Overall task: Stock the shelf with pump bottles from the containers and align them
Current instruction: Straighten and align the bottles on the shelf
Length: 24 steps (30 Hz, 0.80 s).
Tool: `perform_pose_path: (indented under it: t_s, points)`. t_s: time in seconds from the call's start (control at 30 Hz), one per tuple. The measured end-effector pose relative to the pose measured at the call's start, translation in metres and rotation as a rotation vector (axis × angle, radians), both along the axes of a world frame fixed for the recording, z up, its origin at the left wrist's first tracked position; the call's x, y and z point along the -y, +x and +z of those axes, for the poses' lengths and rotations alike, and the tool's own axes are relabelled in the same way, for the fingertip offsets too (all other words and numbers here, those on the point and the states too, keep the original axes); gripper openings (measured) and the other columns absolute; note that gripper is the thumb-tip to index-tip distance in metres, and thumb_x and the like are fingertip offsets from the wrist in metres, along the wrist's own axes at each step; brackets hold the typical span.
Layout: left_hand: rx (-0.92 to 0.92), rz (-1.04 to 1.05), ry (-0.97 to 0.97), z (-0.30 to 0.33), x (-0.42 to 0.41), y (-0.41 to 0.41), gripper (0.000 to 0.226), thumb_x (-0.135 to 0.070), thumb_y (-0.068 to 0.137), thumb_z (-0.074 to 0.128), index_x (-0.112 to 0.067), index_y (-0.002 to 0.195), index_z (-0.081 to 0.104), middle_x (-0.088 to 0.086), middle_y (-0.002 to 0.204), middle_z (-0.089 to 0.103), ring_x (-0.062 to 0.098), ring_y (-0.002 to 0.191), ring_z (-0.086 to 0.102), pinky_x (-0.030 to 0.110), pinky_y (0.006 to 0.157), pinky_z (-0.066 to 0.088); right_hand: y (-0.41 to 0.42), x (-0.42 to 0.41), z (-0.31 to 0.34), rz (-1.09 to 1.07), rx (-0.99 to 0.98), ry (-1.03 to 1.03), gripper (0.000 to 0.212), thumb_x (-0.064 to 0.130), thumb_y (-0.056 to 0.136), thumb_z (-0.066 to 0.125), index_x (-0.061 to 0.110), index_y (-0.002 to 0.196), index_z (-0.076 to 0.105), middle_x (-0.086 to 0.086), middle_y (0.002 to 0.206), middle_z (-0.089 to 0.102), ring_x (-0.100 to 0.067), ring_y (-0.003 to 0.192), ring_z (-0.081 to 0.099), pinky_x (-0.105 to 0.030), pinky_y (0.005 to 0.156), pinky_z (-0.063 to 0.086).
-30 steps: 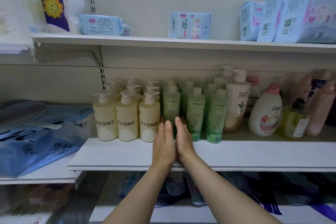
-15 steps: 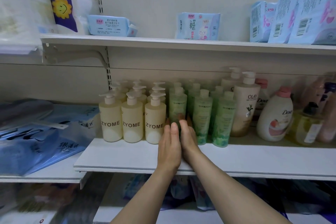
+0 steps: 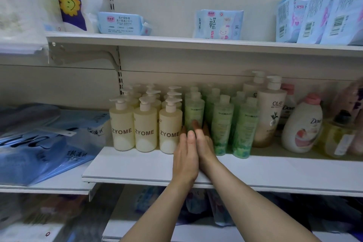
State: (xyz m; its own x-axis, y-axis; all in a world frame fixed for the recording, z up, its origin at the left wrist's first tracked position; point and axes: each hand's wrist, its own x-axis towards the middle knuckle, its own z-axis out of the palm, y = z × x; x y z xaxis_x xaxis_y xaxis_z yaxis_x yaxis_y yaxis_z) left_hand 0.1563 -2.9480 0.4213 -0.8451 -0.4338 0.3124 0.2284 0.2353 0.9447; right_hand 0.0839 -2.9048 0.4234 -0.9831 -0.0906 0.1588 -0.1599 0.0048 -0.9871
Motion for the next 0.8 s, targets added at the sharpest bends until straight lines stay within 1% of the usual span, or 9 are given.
perform_pose_path:
  t_s: [0.17,0.3,0.37,0.43,0.47,0.53,0.6,0.67,0.8]
  points:
    - [-0.002,0.001,0.006,-0.002,0.001,-0.001,0.024,-0.059,0.1,0.025,-0.051,0.097,0.047,-0.029,0.1,0.053,-0.029,0.095,0.045,0.003,0.078,0.034,0.002,0.0,0.003,-0.021,-0.008,0.013,0.044,0.074,0.074,0.049,0.034,0.082,0.065,0.009,0.091,0.072,-0.007,0.084,0.065,-0.015,0.065,0.043]
    - [-0.013,0.005,0.024,-0.002,0.001,0.0,0.039,-0.066,0.094,0.023,-0.042,0.107,0.051,-0.023,0.105,0.058,-0.018,0.1,0.05,0.009,0.081,0.037,0.0,-0.001,-0.002,-0.016,-0.009,0.079,0.041,0.063,0.09,0.048,0.026,0.077,0.062,0.003,0.081,0.069,-0.016,0.083,0.065,-0.022,0.067,0.045]
    - [-0.01,0.005,0.025,0.0,0.002,0.001,0.041,-0.068,0.095,0.023,-0.041,0.108,0.051,-0.026,0.101,0.055,-0.025,0.096,0.047,0.004,0.079,0.036,0.003,-0.003,-0.002,-0.01,-0.024,0.108,0.046,0.06,0.09,0.045,0.027,0.064,0.063,0.006,0.063,0.065,-0.007,0.069,0.063,-0.013,0.053,0.04]
    - [-0.019,0.01,0.02,-0.001,0.001,0.001,0.05,-0.061,0.099,0.024,-0.029,0.121,0.054,-0.033,0.096,0.047,-0.036,0.089,0.04,-0.006,0.075,0.03,0.007,-0.005,0.0,0.0,-0.025,0.098,0.043,0.06,0.08,0.043,0.033,0.055,0.065,0.01,0.057,0.064,0.0,0.059,0.06,-0.01,0.045,0.038]
    - [-0.021,0.013,0.023,-0.001,0.002,0.0,0.053,-0.057,0.101,0.026,-0.02,0.128,0.053,-0.035,0.094,0.044,-0.039,0.087,0.037,-0.009,0.072,0.027,0.008,-0.006,0.0,0.0,-0.023,0.088,0.042,0.058,0.077,0.042,0.032,0.054,0.066,0.01,0.058,0.065,0.001,0.059,0.06,-0.01,0.046,0.038]
    - [-0.02,0.02,0.017,-0.003,0.002,-0.001,0.057,-0.054,0.102,0.027,-0.013,0.132,0.051,-0.035,0.092,0.041,-0.041,0.085,0.034,-0.011,0.072,0.025,0.01,-0.007,0.0,-0.01,-0.017,0.075,0.043,0.057,0.076,0.044,0.024,0.059,0.065,0.004,0.063,0.066,-0.004,0.065,0.062,-0.018,0.056,0.043]
    - [-0.017,0.021,0.005,-0.005,0.001,-0.002,0.058,-0.055,0.102,0.026,-0.014,0.134,0.05,-0.032,0.093,0.04,-0.043,0.084,0.032,-0.012,0.07,0.023,0.012,-0.007,0.0,-0.019,-0.008,0.066,0.044,0.056,0.077,0.044,0.019,0.065,0.063,0.0,0.07,0.067,-0.017,0.075,0.064,-0.03,0.066,0.047]
    - [-0.012,0.019,0.008,-0.005,0.001,-0.003,0.059,-0.056,0.101,0.025,-0.015,0.136,0.05,-0.028,0.092,0.039,-0.044,0.081,0.03,-0.013,0.067,0.021,0.014,-0.008,0.002,-0.013,0.0,0.066,0.046,0.056,0.077,0.044,0.015,0.067,0.063,-0.005,0.073,0.067,-0.023,0.078,0.064,-0.036,0.071,0.049]
    - [-0.021,0.022,0.005,-0.007,0.002,-0.004,0.058,-0.055,0.102,0.027,-0.013,0.136,0.05,-0.027,0.091,0.04,-0.044,0.081,0.031,-0.013,0.068,0.022,0.016,-0.007,0.003,-0.018,0.008,0.078,0.046,0.054,0.077,0.044,0.014,0.067,0.064,-0.005,0.072,0.067,-0.024,0.078,0.064,-0.037,0.071,0.049]
